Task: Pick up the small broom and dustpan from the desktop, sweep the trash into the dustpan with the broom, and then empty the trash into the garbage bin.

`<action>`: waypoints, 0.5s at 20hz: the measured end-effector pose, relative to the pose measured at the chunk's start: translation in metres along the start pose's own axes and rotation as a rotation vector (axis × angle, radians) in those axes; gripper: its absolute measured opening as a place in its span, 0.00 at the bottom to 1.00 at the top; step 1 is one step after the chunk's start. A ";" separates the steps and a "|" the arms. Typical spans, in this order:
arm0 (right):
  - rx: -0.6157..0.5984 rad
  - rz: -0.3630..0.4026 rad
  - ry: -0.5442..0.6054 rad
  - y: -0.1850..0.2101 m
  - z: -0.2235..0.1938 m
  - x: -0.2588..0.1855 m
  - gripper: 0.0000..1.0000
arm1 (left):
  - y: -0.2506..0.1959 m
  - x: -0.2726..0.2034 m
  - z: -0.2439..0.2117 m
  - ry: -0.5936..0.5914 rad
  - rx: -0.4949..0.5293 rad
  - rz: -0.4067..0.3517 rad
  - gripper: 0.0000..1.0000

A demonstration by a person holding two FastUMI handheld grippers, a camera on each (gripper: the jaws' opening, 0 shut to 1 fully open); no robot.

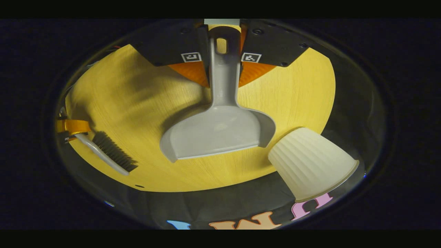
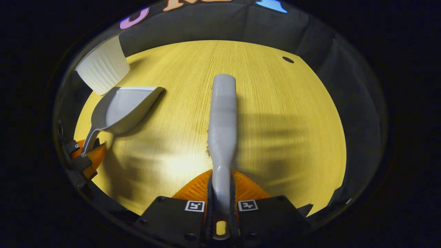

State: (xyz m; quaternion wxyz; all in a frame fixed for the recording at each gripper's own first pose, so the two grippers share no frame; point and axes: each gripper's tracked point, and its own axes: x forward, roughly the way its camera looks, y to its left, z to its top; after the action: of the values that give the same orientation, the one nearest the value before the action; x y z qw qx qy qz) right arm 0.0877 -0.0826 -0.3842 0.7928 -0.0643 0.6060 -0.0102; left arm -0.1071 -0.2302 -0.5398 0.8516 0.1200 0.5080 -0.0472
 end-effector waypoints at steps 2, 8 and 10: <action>-0.001 0.047 0.016 0.007 -0.001 -0.005 0.29 | -0.003 -0.004 0.001 0.000 0.003 -0.004 0.31; -0.044 0.076 -0.143 -0.006 0.005 -0.031 1.00 | 0.000 -0.013 0.022 -0.114 -0.016 0.092 0.95; -0.052 0.088 -0.281 -0.017 0.021 -0.056 1.00 | 0.015 -0.037 0.039 -0.181 -0.038 0.201 0.96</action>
State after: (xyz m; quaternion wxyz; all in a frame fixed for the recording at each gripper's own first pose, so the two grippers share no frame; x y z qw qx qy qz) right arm 0.0939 -0.0920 -0.3228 0.8675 -0.0589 0.4915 0.0490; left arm -0.0879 -0.2267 -0.4872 0.8966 0.1496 0.4151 0.0374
